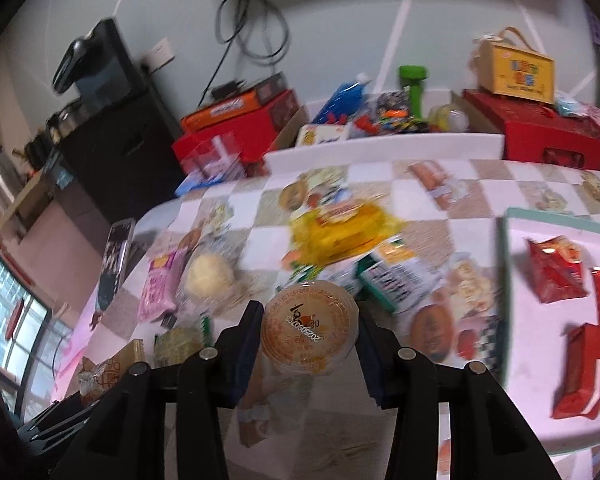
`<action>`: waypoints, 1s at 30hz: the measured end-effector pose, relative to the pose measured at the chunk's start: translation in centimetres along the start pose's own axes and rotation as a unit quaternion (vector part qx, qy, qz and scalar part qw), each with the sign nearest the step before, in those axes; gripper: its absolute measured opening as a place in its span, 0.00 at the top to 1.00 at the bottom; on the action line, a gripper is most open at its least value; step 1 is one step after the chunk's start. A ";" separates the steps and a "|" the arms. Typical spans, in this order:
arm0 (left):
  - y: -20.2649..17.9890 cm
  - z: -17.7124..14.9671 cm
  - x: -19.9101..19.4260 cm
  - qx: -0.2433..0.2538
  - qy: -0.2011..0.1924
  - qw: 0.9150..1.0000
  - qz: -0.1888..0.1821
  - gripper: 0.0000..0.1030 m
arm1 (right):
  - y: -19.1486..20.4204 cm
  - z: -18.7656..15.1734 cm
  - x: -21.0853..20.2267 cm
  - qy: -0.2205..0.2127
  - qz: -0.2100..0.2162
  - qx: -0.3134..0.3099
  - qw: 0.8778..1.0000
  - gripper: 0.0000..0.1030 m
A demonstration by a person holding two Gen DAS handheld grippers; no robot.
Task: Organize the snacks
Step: 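Carry the Swiss roll with the left tool while the right tool carries the cup cake to the tray, then release the Swiss roll in the tray while the right tool releases the cup cake there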
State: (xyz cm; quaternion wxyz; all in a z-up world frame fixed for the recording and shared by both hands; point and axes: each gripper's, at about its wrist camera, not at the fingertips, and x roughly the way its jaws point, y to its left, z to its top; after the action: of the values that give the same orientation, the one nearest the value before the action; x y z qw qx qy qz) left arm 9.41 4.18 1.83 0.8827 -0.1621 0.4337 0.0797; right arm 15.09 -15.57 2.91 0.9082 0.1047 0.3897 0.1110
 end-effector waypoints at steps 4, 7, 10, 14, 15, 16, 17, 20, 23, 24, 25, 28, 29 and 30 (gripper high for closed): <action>-3.4 0.7 -0.3 0.034 -0.004 0.999 -0.032 0.27 | -2.9 1.0 -1.4 -0.019 -0.027 0.024 0.999 0.53; -6.3 1.3 -0.4 0.061 -0.004 0.997 -0.057 0.27 | -5.0 1.6 -2.4 -0.031 -0.050 0.035 0.998 0.53; -9.8 1.6 -0.5 0.093 -0.003 0.992 -0.088 0.27 | -7.3 2.0 -3.6 -0.045 -0.071 0.055 0.995 0.53; -14.0 1.7 -0.7 0.136 -0.006 0.984 -0.111 0.27 | -10.6 2.5 -5.1 -0.059 -0.094 0.086 0.990 0.53; -15.1 1.7 -0.8 0.147 -0.008 0.982 -0.118 0.27 | -11.1 2.5 -5.3 -0.060 -0.098 0.090 0.989 0.53; -16.1 1.7 -0.8 0.157 -0.009 0.980 -0.125 0.27 | -12.0 2.5 -5.7 -0.063 -0.105 0.099 0.988 0.53; -16.9 1.5 -0.8 0.165 -0.009 0.978 -0.129 0.27 | -12.6 2.5 -5.9 -0.065 -0.108 0.104 0.987 0.53; -19.3 1.1 -0.5 0.189 -0.005 0.972 -0.143 0.27 | -14.9 2.4 -7.2 -0.074 -0.123 0.129 0.981 0.53; -21.2 0.3 0.1 0.209 0.004 0.966 -0.151 0.27 | -17.1 2.3 -8.4 -0.086 -0.138 0.152 0.975 0.53; -21.9 0.0 0.5 0.217 0.008 0.964 -0.151 0.27 | -17.8 2.2 -8.8 -0.089 -0.147 0.159 0.972 0.53; -22.6 -0.4 0.8 0.225 0.012 0.962 -0.151 0.27 | -18.3 2.1 -9.1 -0.091 -0.154 0.163 0.970 0.53; -24.3 -1.6 1.7 0.245 0.022 0.957 -0.155 0.27 | -20.0 1.9 -10.1 -0.098 -0.171 0.178 0.964 0.53; -25.1 -2.1 2.0 0.255 0.026 0.954 -0.157 0.27 | -20.6 1.8 -10.5 -0.101 -0.176 0.183 0.962 0.53; -25.6 -2.4 2.2 0.261 0.028 0.952 -0.157 0.27 | -21.3 1.6 -11.0 -0.105 -0.187 0.189 0.958 0.53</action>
State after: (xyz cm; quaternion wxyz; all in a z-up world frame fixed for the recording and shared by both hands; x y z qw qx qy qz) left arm 16.19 -20.55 4.28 0.8831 0.0052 0.4330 -0.1805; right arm 11.46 -39.14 5.62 0.9122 0.2112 0.3184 -0.1479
